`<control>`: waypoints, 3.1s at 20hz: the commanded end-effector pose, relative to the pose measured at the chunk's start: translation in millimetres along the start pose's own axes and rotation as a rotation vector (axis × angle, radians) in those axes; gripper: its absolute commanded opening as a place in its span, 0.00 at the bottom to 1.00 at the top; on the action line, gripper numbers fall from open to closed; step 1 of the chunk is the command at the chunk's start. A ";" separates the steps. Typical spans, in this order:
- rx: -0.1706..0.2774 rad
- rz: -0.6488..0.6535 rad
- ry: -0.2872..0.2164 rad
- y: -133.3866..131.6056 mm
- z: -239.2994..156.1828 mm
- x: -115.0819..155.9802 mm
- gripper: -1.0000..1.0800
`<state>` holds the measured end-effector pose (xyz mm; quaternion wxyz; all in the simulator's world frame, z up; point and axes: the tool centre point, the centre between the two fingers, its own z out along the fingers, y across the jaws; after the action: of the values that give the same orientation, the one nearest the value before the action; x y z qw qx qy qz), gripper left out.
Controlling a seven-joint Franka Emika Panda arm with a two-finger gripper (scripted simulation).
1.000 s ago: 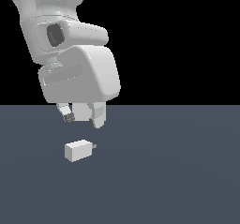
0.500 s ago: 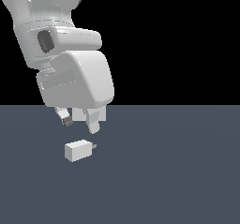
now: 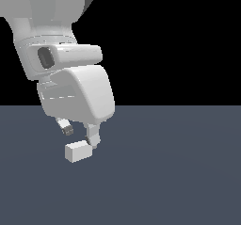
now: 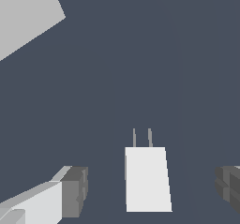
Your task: Plug the charger into the wall socket.
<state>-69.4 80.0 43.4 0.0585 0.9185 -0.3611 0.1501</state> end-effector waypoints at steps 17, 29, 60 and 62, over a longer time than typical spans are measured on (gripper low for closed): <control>-0.001 0.002 -0.001 0.0 30.1 -10.4 0.00; 0.014 -0.044 0.001 -1.7 25.8 -5.2 0.00; 0.219 -0.652 0.006 -39.5 -31.0 49.2 0.00; 0.228 -0.680 0.005 -41.7 -33.6 50.7 0.00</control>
<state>-15.2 83.8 88.9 0.0051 0.9860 -0.0282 0.1640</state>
